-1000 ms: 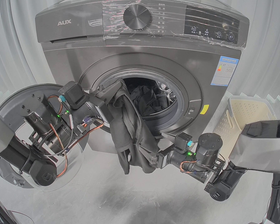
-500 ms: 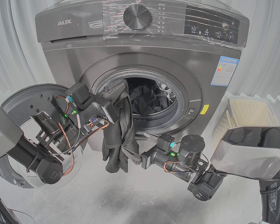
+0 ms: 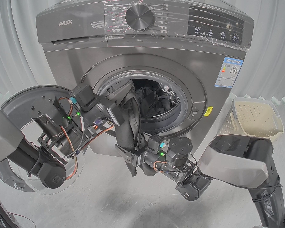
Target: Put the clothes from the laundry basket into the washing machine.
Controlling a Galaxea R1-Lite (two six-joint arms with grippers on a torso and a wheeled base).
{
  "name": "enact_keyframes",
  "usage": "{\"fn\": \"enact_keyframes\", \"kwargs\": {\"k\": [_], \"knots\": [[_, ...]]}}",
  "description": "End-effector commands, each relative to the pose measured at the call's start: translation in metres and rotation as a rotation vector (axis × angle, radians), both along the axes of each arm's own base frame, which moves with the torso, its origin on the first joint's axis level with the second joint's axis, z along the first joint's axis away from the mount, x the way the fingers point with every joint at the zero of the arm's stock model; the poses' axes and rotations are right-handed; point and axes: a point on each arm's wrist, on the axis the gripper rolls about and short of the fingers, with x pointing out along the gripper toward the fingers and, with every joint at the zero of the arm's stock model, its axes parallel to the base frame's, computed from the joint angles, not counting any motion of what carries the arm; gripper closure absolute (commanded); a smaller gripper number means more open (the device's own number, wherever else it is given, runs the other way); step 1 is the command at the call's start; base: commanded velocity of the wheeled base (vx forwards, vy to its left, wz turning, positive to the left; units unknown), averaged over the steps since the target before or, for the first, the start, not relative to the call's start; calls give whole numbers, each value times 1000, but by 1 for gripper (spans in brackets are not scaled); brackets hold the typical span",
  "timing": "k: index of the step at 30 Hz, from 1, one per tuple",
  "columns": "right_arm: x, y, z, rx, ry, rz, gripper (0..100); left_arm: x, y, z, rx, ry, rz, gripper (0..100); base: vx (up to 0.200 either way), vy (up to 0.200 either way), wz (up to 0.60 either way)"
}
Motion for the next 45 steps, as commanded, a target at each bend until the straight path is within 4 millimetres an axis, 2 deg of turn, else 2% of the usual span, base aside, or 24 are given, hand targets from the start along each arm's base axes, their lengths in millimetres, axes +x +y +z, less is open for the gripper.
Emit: {"fn": "enact_keyframes", "kwargs": {"k": [1,6,12,13,19,24,27,34,35,36,41,42,45], "knots": [[7,2,-20,-19,20,-31,0,-1,-2,8,-17,-26,-5,100,0,0,0],[15,2,-23,-15,20,-63,0,-5,-2,12,-23,-34,-12,100,0,0,0],[22,6,-18,18,3,-110,0,-5,0,12,-27,-32,5,100,0,0,0],[22,6,-18,19,2,-111,100,-5,1,11,-27,-32,8,100,0,0,0],[25,-2,-12,26,0,-129,100,-5,9,3,-9,0,32,100,0,0,0],[31,-20,8,41,-14,-167,100,-5,29,-17,38,70,90,100,0,0,0],[35,-34,28,62,-39,-196,100,-8,40,-37,94,139,104,100,0,0,0],[29,-39,69,111,-94,-199,100,-19,44,-84,240,276,69,100,0,0,0],[29,-39,69,111,-94,-199,100,-19,44,-84,240,276,69,100,0,0,0],[27,-38,77,124,-105,-195,100,-23,44,-97,276,317,43,100,0,0,0],[25,-38,81,130,-110,-192,100,-26,39,-111,317,356,10,100,0,0,0],[25,-38,81,130,-110,-192,100,-25,39,-112,319,353,8,0,0,0,0],[23,-37,81,132,-110,-192,100,-20,36,-116,323,355,10,0,0,0,0]]}}
